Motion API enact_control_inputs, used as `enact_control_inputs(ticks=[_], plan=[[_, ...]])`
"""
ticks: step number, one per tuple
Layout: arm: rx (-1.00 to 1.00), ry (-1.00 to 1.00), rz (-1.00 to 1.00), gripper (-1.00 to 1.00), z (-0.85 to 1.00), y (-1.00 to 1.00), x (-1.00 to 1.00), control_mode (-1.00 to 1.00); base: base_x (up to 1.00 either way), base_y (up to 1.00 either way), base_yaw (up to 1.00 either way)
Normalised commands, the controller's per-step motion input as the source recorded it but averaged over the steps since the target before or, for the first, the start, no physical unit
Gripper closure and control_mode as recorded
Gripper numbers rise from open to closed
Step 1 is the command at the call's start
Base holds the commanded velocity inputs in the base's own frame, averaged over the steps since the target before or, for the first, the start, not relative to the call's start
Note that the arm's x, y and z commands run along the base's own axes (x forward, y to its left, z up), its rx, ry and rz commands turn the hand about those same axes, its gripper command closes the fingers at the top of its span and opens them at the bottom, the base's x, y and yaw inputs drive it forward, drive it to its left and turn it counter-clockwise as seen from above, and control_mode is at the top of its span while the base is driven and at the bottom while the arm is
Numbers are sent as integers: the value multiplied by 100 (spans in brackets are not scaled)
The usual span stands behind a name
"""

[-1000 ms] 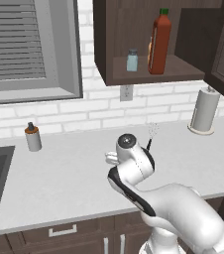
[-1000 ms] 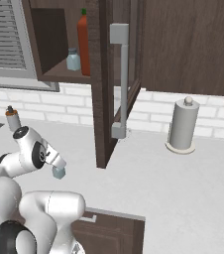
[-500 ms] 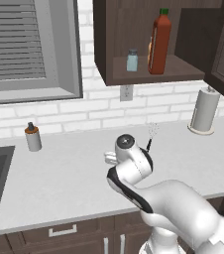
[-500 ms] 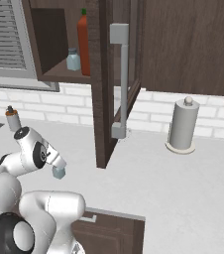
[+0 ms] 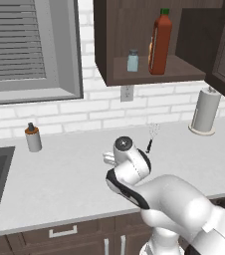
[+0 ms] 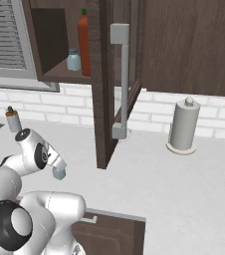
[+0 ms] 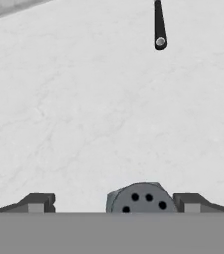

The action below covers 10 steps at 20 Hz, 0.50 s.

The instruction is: Put the shaker and condiment bottle from the counter next to their counterparts in the cabinet.

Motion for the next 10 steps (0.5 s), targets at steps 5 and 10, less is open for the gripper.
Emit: enact_control_inputs(ticks=[5,10], plan=[[9,-6,0,100,-33,-34,0,-100,0,0,0],[8,-4,0,100,-22,-34,0,-100,0,0,0]])
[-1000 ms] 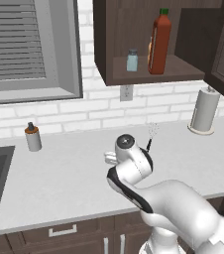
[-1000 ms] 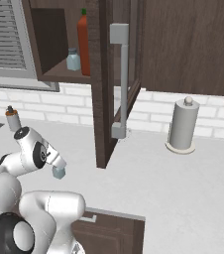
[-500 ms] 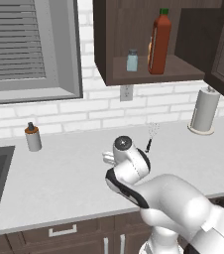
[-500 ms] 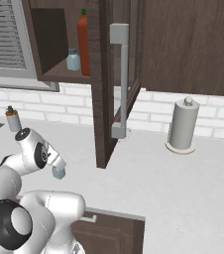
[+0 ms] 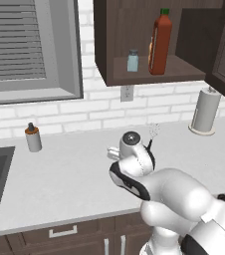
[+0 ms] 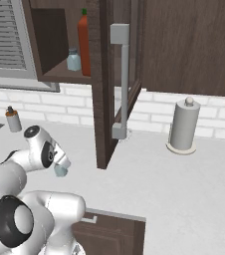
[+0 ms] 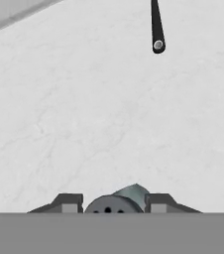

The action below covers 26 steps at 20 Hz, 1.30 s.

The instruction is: Put the shaker and condiment bottle from the counter next to their counterparts in the cabinet.

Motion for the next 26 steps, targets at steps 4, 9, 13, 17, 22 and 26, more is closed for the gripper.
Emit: enact_control_inputs(ticks=[4,9,13,17,22,26], plan=[[2,2,0,100,-1,-6,21,-100,0,0,0],[4,12,-2,100,43,-19,77,-100,0,0,0],[3,8,-2,100,65,-15,31,-100,0,0,0],[7,0,-2,100,66,-28,-2,-100,0,0,0],[9,2,-5,100,62,-26,-21,-100,0,0,0],[15,6,-3,100,78,-34,-13,-100,0,0,0]])
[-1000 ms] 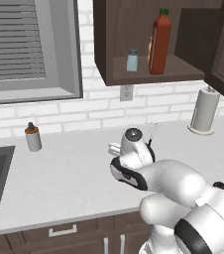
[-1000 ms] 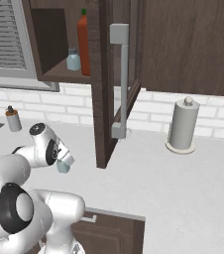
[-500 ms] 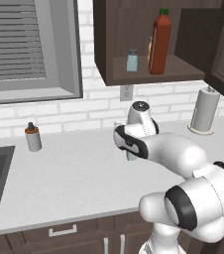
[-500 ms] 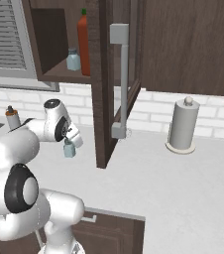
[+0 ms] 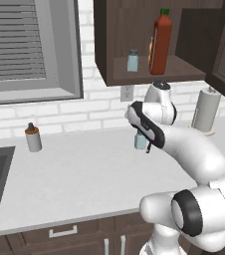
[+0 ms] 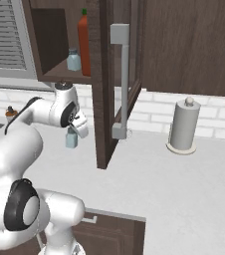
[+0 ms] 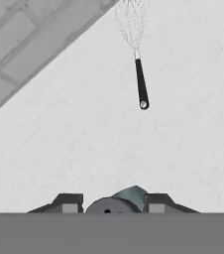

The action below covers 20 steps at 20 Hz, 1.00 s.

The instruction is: Put the shaker and condiment bottle from the counter next to their counterparts in the cabinet.

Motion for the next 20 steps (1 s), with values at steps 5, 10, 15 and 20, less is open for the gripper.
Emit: enact_control_inputs(ticks=[5,10,15,20], plan=[[14,9,-4,100,85,-23,-9,-100,0,0,0],[11,5,0,100,79,-7,-19,-100,0,0,0],[6,0,-1,100,85,0,-44,-100,0,0,0],[1,-5,0,100,63,2,-62,-100,0,0,0]])
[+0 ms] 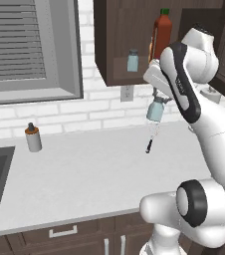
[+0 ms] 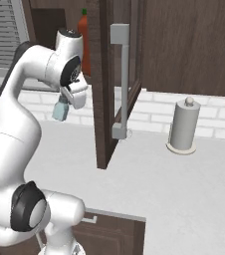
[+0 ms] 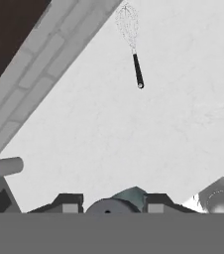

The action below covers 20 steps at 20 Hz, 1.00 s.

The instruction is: Put the shaker and condiment bottle from the counter next to their counterparts in the cabinet.

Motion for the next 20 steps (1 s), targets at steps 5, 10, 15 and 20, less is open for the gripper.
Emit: enact_control_inputs(ticks=[5,10,15,20], plan=[[-8,-15,1,100,6,23,-14,-100,0,0,0],[0,-41,3,100,37,0,0,-100,0,0,0],[0,-39,2,100,36,-2,-10,-100,0,0,0],[0,-21,2,100,28,0,-12,-100,0,0,0]])
